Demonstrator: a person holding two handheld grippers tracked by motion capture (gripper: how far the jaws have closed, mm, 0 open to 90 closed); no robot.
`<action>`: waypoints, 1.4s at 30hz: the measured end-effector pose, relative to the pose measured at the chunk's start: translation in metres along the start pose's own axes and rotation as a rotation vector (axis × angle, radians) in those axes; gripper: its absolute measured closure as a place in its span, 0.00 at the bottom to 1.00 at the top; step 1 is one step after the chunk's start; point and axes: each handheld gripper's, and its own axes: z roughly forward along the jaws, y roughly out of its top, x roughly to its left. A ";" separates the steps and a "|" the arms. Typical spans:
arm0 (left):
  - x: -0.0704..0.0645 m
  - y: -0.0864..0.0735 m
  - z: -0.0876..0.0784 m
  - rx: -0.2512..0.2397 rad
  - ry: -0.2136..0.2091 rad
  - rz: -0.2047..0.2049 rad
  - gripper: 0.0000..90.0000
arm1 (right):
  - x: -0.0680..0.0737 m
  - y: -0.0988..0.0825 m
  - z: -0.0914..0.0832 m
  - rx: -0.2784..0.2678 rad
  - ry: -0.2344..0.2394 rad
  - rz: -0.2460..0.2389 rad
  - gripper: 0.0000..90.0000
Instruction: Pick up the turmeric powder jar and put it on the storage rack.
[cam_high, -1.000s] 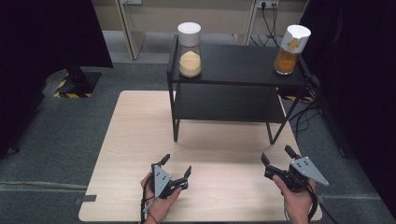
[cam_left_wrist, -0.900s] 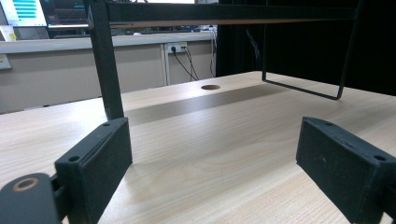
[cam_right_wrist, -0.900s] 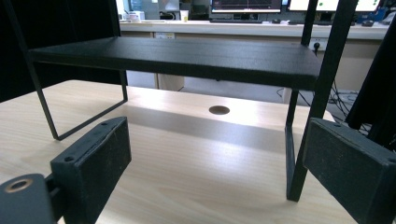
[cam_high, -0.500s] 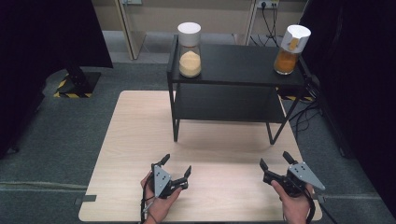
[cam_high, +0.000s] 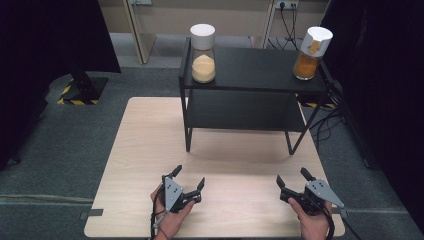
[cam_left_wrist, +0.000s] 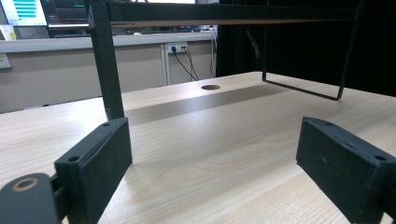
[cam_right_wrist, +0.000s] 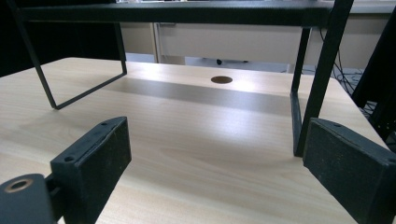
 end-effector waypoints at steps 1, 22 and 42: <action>0.000 0.000 0.000 0.000 0.000 0.000 0.11 | 0.000 -0.001 0.000 0.000 -0.001 0.002 0.09; 0.000 0.000 0.000 0.000 -0.001 -0.001 0.11 | 0.001 -0.016 0.002 0.044 -0.005 0.005 0.09; 0.000 0.000 0.000 0.000 -0.002 0.001 0.11 | 0.005 -0.021 0.007 0.076 -0.005 -0.013 0.09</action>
